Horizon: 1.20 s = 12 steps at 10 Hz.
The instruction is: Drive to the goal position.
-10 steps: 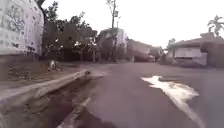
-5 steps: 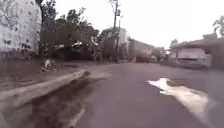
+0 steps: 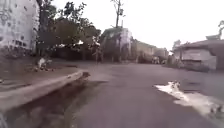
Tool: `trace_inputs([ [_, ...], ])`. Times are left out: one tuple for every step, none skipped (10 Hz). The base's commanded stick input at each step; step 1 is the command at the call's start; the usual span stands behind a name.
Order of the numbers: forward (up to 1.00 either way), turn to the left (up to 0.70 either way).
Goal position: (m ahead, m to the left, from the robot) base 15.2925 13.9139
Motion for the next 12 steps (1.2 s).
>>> trace_inputs([
  [1.0, 0.0],
  [1.0, 0.0],
  [1.0, 0.0],
  [1.0, 0.0],
  [1.0, 0.0],
  [1.0, 0.0],
  [1.0, 0.0],
  [1.0, 0.0],
  [1.0, 0.0],
  [1.0, 0.0],
  [1.0, 0.0],
  [1.0, 0.0],
])
